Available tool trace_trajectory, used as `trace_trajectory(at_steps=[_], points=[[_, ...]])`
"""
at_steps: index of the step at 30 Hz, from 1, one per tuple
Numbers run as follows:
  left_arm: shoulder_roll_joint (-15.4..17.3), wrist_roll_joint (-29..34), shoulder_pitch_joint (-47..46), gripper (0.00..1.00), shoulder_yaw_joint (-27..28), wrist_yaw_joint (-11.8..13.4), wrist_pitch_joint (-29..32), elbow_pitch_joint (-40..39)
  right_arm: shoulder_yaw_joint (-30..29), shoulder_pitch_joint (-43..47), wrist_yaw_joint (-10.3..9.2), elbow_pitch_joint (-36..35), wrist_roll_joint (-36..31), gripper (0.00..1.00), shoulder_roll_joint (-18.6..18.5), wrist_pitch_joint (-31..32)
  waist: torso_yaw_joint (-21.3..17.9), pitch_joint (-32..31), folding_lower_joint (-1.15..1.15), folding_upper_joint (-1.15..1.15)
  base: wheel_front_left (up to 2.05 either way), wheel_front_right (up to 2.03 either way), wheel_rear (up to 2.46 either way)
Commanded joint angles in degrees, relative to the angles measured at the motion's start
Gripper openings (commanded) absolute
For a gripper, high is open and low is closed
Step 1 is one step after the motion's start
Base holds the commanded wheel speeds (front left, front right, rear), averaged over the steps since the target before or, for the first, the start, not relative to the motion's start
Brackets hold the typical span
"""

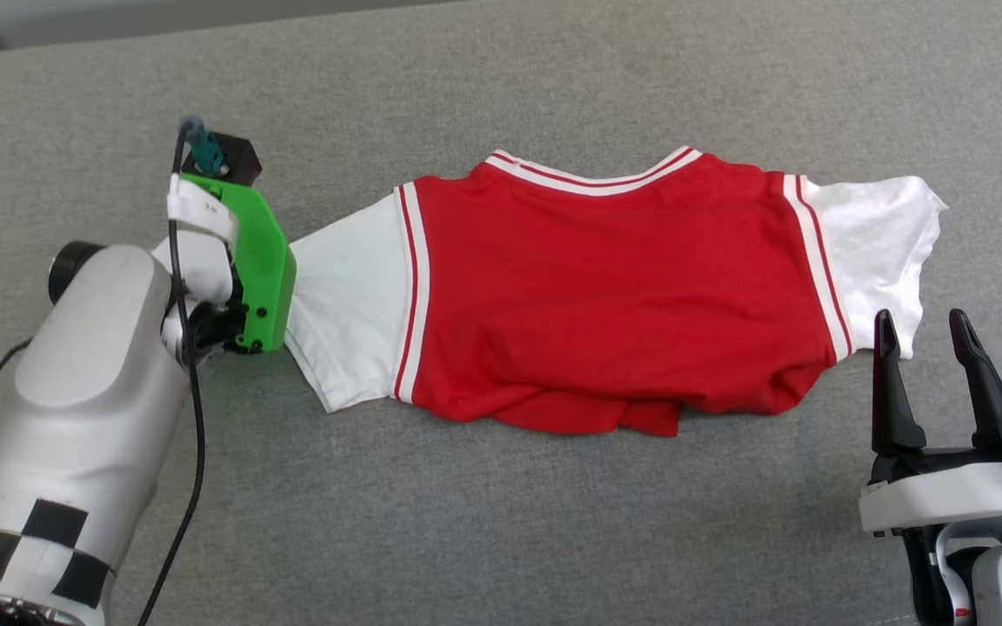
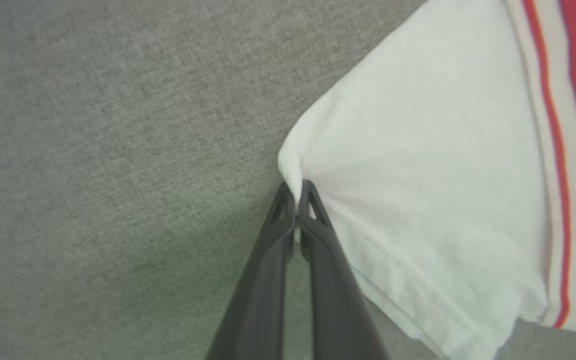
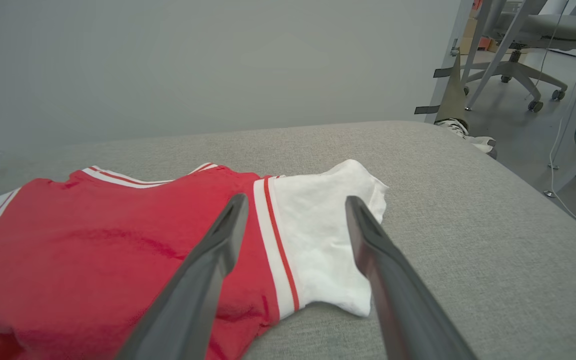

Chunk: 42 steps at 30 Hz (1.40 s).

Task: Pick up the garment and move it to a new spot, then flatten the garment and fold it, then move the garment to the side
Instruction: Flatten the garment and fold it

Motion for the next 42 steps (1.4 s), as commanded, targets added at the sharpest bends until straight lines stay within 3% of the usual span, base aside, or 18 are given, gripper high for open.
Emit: trace_trajectory(at_steps=[1, 11, 16, 20, 27, 33, 37, 42], points=[[0.71, 0.05, 3.57, 0.00, -0.27, -0.05, -0.48, 1.24, -0.20, -0.73, -0.04, 0.05, -0.72, 1.00, 0.05, -0.14, 0.78, -1.41, 0.00, 0.00, 0.00, 0.00, 0.00], [4.15, -1.61, 9.34, 0.00, 3.46, 2.36, -8.86, -5.35, -1.70, 2.16, -0.04, 1.62, -2.73, 1.00, -0.01, 5.76, 4.05, -7.95, 0.00, 0.00, 0.00, 0.00, 0.00], [5.64, -3.63, 16.39, 0.00, 5.32, 4.31, -10.54, -14.42, -2.22, 3.66, -0.04, 1.36, -2.67, 1.00, -0.68, 12.83, 5.86, -9.39, 0.00, 0.00, 0.00, 0.00, 0.00], [7.30, -4.32, 23.98, 0.00, 6.39, 8.16, -10.08, -25.41, -2.13, 3.65, -0.04, 0.22, -1.95, 1.00, -2.64, 21.06, 6.95, -9.31, 0.00, 0.00, 0.00, 0.00, 0.00], [8.69, -4.01, 35.20, 0.00, 7.40, 15.39, -9.24, -46.23, -0.97, -1.12, -0.04, -3.06, 2.61, 1.00, -10.52, 43.40, 8.41, -6.33, 0.00, 0.00, 0.00, 0.00, 0.00], [9.52, -1.98, 37.17, 0.00, 6.54, 18.58, -7.15, -56.15, -0.33, -11.49, -0.04, -3.46, 9.02, 1.00, -17.11, 60.90, 9.99, -1.94, 0.00, 0.00, 0.00, 0.00, 0.00], [9.93, -0.73, 36.57, 0.00, 6.06, 19.74, -5.81, -60.55, -0.50, -18.70, -0.04, -0.46, 11.44, 1.00, -20.16, 68.23, 11.36, 1.03, 0.00, 0.00, 0.00, 0.00, 0.00], [9.99, 0.54, 35.73, 0.00, 5.42, 20.50, -5.06, -64.07, 0.21, -25.57, -0.04, 3.95, 11.69, 1.00, -23.46, 72.35, 13.24, 3.68, 0.00, 0.00, 0.00, 0.00, 0.00]])
